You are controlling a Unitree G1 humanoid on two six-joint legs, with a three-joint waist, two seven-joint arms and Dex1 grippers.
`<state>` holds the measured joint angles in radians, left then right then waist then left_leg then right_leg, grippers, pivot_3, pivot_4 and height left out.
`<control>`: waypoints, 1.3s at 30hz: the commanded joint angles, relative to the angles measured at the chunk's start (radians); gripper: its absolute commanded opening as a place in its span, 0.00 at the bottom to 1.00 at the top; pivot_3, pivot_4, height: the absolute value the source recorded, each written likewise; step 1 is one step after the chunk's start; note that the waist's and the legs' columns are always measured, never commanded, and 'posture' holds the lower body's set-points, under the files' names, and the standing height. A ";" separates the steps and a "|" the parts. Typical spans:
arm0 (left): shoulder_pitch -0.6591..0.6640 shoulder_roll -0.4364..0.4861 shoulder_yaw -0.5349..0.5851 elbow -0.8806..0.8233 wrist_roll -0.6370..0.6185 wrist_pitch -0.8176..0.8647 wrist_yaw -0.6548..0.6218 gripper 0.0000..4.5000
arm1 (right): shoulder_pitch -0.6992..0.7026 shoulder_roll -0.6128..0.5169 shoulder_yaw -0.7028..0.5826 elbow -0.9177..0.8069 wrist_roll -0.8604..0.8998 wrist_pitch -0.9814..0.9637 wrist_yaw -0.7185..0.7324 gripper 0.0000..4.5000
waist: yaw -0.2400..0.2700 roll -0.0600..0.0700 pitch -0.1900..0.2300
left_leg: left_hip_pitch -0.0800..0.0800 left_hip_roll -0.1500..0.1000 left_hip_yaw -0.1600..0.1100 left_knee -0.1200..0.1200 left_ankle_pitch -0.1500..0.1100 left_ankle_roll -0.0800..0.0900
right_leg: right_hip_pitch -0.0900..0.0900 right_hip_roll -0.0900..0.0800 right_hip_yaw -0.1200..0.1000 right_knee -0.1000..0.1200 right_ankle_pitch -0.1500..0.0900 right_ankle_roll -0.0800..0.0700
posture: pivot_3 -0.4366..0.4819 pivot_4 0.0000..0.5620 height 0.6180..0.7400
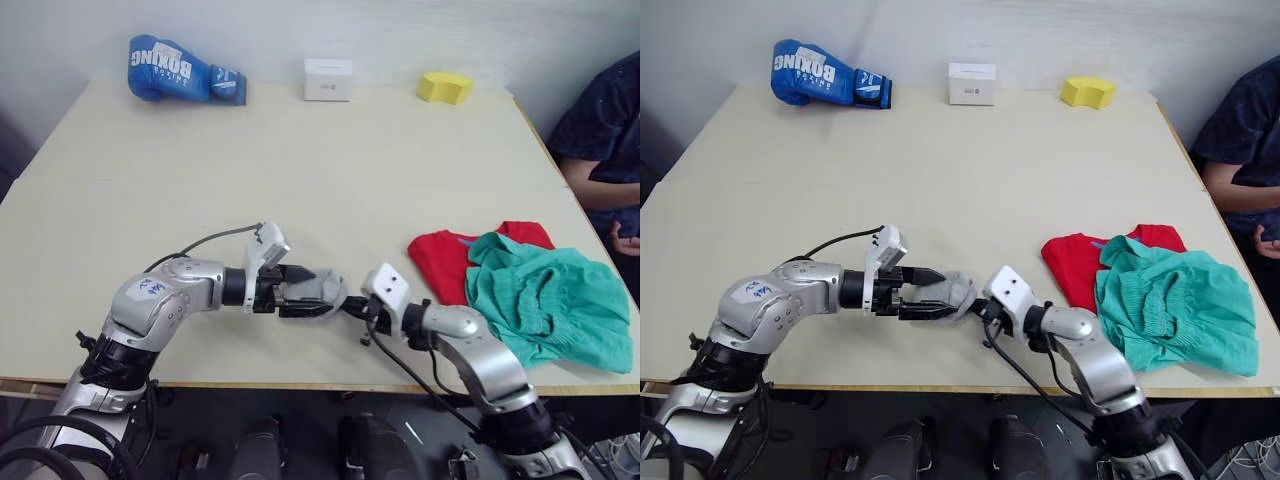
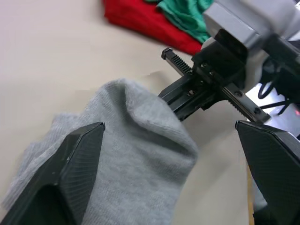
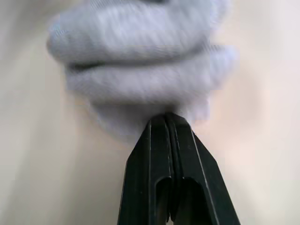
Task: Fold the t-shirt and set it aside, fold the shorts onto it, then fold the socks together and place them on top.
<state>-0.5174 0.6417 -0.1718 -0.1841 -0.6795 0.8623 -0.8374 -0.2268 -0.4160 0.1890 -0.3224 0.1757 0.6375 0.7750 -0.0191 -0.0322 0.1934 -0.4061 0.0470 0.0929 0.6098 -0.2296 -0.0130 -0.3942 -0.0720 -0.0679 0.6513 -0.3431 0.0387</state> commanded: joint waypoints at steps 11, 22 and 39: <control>0.093 -0.021 0.101 0.100 0.148 -0.324 -0.124 0.50 | -0.115 -0.071 -0.193 -0.070 0.283 0.063 0.071 0.00 | -0.009 0.001 0.002 | 0.000 0.000 0.001 0.000 0.001 0.003 | 0.000 0.002 0.000 -0.001 0.000 0.001 | 0.48 0.27 1.00; 0.164 -0.087 0.036 0.153 0.306 -0.468 -0.095 0.01 | -0.192 0.067 0.083 0.123 0.111 -0.107 0.002 0.00 | -0.008 0.000 0.002 | -0.002 0.001 0.001 0.000 -0.001 0.005 | 0.000 0.002 0.000 -0.004 0.001 0.002 | 0.48 0.27 1.00; 0.212 -0.117 0.016 0.221 0.407 -0.510 -0.038 0.00 | -0.245 0.154 -0.102 0.450 0.254 -0.313 0.078 0.08 | -0.008 0.000 0.002 | 0.002 0.001 0.001 0.002 0.002 0.003 | 0.002 0.001 0.001 0.002 0.004 0.003 | 0.48 0.27 1.00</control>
<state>-0.3351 0.5242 -0.1385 0.0095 -0.3120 0.3481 -0.8831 -0.4784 -0.2527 0.1364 0.1949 0.3453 0.2668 0.8238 -0.0273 -0.0318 0.1951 -0.4041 0.0478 0.0937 0.6115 -0.2265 -0.0081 -0.3921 -0.0712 -0.0669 0.6529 -0.3395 0.0413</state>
